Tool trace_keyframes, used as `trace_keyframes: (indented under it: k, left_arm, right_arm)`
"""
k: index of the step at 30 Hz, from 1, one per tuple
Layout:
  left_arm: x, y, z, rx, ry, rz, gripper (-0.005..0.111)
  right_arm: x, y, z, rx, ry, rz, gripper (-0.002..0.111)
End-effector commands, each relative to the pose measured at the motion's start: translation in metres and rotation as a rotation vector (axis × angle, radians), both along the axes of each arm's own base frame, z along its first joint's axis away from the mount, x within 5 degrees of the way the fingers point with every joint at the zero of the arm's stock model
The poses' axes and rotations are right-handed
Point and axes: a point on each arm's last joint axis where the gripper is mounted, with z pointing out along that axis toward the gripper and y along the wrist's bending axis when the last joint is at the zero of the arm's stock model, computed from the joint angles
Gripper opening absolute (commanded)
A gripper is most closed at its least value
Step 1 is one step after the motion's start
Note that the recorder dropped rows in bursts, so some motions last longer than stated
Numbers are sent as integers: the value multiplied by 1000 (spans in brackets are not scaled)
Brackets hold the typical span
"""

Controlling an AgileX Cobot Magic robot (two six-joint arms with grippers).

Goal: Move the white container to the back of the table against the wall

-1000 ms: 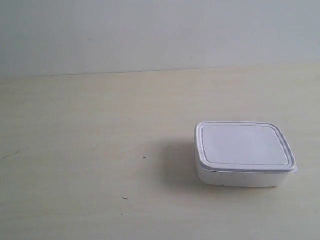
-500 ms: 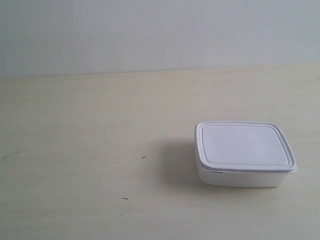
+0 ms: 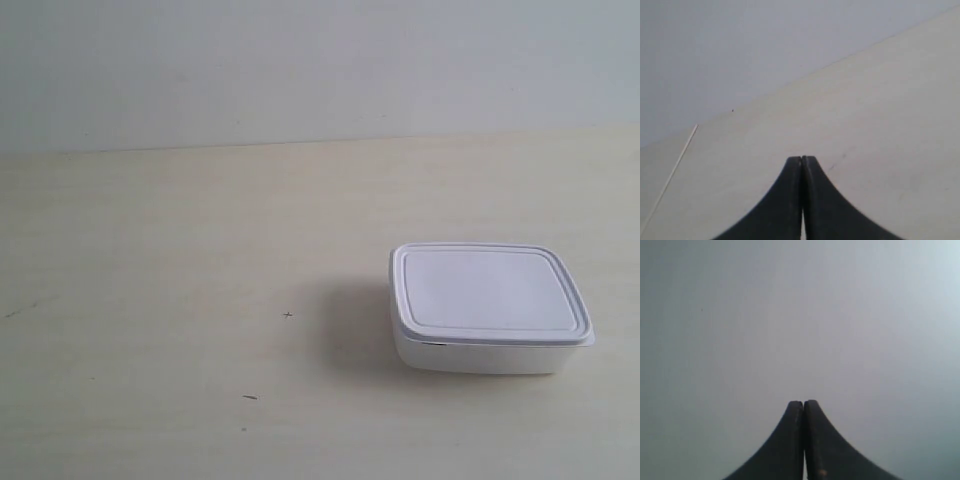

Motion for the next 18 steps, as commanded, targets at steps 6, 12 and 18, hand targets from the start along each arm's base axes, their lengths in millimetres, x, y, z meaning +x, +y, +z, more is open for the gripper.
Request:
trace_keyframes:
  k: [6, 12, 18]
  left_arm:
    - [1, -31, 28, -793, -305, -295, 0]
    - [3, -26, 22, -798, -263, -215, 0]
    - [35, -29, 79, -793, -187, -193, 0]
  right_arm:
    - [1, -3, -5, 150, 26, 31, 0]
    - [8, 1, 7, 181, 240, 68, 0]
    - [32, 7, 48, 182, 617, 114, 0]
